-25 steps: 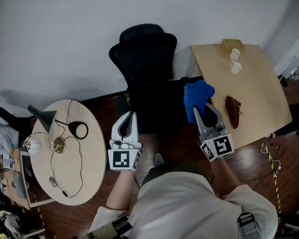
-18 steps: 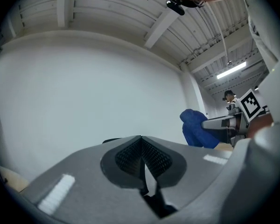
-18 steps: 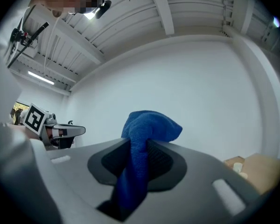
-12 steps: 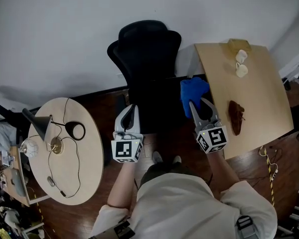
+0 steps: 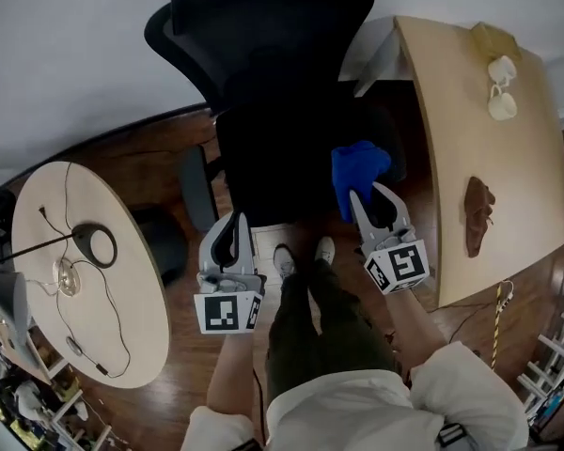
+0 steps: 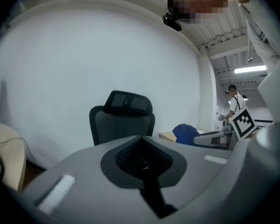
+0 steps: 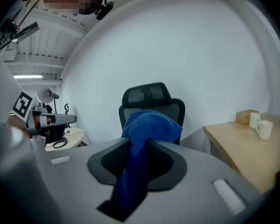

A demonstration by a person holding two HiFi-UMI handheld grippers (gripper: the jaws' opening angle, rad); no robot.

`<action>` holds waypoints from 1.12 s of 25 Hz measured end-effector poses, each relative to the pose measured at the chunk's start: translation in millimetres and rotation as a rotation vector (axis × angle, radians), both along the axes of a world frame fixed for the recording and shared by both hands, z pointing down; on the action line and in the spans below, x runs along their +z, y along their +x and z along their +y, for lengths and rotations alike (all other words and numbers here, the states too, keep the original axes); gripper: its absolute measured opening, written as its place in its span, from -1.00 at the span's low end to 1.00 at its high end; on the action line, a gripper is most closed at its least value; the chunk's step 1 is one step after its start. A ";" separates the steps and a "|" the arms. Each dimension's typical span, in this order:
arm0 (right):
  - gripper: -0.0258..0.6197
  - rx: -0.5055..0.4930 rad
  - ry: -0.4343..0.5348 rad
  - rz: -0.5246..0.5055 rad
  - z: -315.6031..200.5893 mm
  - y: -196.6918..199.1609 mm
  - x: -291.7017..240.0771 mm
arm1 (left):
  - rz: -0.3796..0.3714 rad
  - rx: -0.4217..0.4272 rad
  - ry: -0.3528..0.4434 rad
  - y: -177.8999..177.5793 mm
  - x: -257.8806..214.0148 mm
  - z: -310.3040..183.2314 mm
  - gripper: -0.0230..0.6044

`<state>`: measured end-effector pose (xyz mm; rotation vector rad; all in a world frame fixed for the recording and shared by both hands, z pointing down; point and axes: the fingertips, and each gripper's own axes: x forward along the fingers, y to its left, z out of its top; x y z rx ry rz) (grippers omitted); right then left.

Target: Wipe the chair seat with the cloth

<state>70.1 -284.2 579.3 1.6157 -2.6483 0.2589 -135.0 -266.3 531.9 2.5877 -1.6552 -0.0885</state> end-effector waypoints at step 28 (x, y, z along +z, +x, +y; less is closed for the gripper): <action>-0.62 -0.170 -0.658 0.146 -253.0 -206.4 546.0 | -0.073 -0.009 -0.002 -26.0 208.4 -3.3 -0.93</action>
